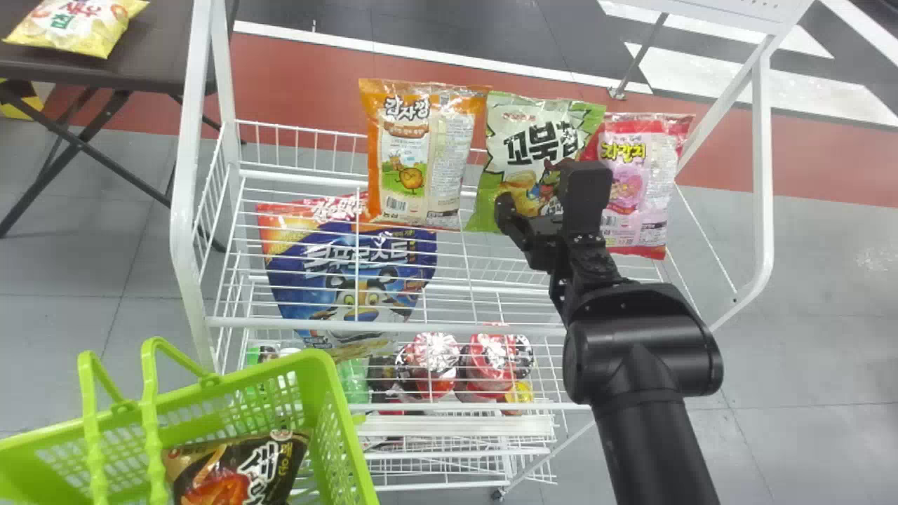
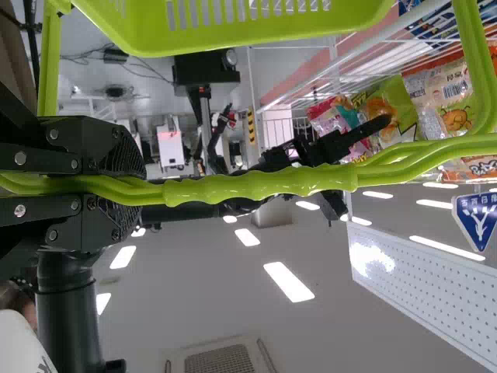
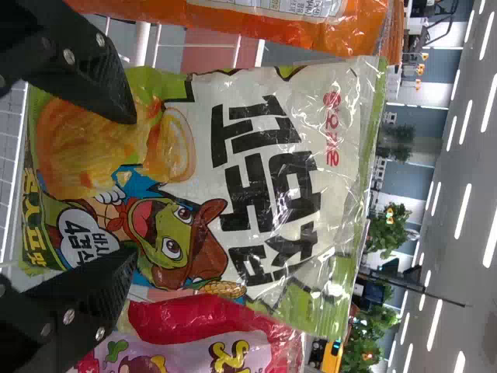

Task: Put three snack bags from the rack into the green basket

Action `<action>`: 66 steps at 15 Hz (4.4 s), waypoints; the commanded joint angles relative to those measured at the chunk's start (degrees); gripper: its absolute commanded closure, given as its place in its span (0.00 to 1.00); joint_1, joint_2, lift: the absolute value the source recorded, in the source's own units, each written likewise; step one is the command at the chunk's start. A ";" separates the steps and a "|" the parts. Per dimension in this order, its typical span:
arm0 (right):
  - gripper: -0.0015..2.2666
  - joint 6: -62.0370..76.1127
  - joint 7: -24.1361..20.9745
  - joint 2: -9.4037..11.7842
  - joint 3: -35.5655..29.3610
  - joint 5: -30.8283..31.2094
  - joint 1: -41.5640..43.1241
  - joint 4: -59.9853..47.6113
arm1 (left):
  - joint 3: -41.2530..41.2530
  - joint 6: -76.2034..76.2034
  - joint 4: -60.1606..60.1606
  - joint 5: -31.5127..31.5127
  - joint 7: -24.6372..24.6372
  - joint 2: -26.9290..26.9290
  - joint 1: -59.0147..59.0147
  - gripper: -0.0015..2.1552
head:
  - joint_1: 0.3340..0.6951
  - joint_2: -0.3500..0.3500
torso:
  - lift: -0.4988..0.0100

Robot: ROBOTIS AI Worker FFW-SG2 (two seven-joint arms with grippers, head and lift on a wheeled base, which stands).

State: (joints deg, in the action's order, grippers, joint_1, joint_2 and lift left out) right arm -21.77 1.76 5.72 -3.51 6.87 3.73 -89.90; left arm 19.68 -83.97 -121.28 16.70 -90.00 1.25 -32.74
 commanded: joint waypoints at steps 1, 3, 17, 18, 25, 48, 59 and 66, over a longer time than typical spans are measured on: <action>0.71 -0.16 0.17 -0.01 0.08 0.86 0.14 0.25 | -0.08 0.16 0.08 -0.09 -0.57 -0.11 -0.13 1.00 | 1.00 0.09 | 0.98; 0.96 -0.16 -0.09 -0.10 0.08 0.95 -0.12 0.16 | -0.35 0.16 0.08 -0.09 -0.57 -0.19 -0.13 1.00 | 1.00 0.09 | 0.98; 1.00 -0.51 -1.06 -0.54 -0.89 -7.84 -10.76 -19.61 | -0.17 0.16 -0.01 -0.09 -0.57 0.07 -0.57 1.00 | 1.00 0.09 | 0.98; 1.00 -1.57 -1.06 -0.62 -0.27 -9.07 -13.04 -23.39 | -0.26 0.16 -0.01 -0.09 -0.57 0.07 -0.57 1.00 | 1.00 0.09 | 0.98; 1.00 -12.11 -0.44 -0.54 7.11 -17.25 -33.08 -49.67 | -0.26 0.16 0.08 -0.09 -0.57 -0.02 -0.22 1.00 | 1.00 0.23 | 0.98; 0.03 -29.16 0.88 8.78 19.24 -18.65 -36.33 -50.46 | -0.70 -0.02 0.25 -0.09 -0.57 0.33 0.93 1.00 | 1.00 0.92 | 0.98; 0.03 -8.42 1.84 4.74 -11.35 -10.74 -7.59 -12.05 | -1.66 0.16 1.57 0.00 -0.57 0.16 1.10 1.00 | 1.00 0.00 | 0.98; 0.18 -0.86 1.76 5.00 -10.29 2.44 6.29 9.57 | -4.56 0.16 3.06 -1.23 -0.57 -0.11 1.28 1.00 | 1.00 0.00 | 0.98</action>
State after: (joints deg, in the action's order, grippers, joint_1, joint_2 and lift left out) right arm -23.45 3.52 10.80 -14.37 6.93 8.14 -83.45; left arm 15.38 -83.81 -118.77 15.68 -90.00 1.21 -31.49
